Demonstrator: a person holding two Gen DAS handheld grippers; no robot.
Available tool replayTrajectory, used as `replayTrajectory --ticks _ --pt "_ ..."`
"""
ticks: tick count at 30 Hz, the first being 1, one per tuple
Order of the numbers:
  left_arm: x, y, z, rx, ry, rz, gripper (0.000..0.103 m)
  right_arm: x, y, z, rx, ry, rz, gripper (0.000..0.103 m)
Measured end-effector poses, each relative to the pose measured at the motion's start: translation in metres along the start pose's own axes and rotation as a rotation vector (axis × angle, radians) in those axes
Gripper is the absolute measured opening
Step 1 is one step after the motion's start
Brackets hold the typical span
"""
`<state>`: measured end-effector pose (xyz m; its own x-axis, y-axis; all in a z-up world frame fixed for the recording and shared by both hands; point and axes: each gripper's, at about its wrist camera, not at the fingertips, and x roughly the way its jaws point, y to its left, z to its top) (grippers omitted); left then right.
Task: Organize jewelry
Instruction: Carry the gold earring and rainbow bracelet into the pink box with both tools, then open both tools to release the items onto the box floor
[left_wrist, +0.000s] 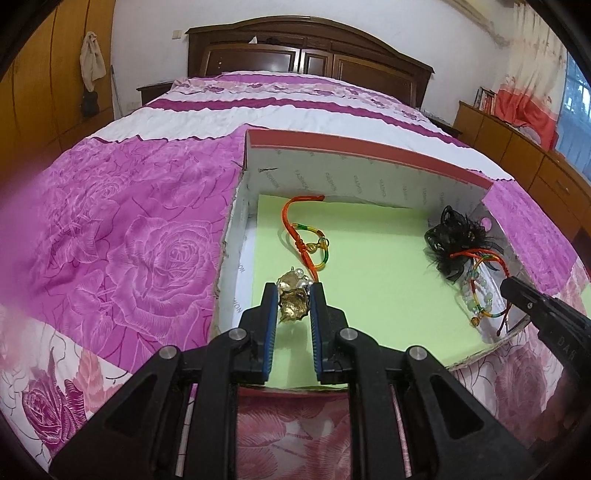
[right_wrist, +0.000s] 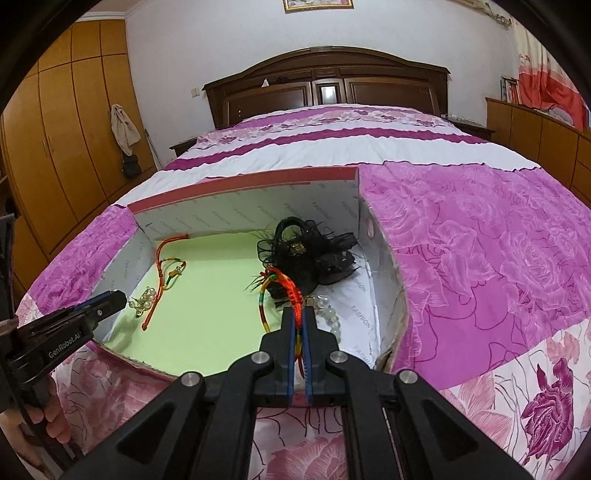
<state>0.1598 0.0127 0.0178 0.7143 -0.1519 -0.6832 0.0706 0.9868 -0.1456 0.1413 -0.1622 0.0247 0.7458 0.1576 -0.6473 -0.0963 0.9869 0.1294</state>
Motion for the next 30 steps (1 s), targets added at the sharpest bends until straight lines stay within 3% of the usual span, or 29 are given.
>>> replayTrajectory --ticks 4,6,9,30 --pt "-0.001 0.000 0.001 -0.002 0.006 0.003 0.014 0.000 0.000 0.001 0.007 -0.001 -0.001 0.008" --pt "-0.002 0.000 0.002 -0.007 0.009 -0.007 0.020 -0.001 -0.001 0.002 0.010 -0.005 -0.001 0.020" --pt "-0.007 0.000 0.003 -0.004 0.004 -0.007 0.025 -0.005 -0.002 0.002 0.020 -0.013 0.008 0.027" --pt "-0.071 -0.018 -0.001 0.055 -0.004 -0.069 0.028 -0.065 0.003 0.006 0.037 -0.074 0.055 0.031"
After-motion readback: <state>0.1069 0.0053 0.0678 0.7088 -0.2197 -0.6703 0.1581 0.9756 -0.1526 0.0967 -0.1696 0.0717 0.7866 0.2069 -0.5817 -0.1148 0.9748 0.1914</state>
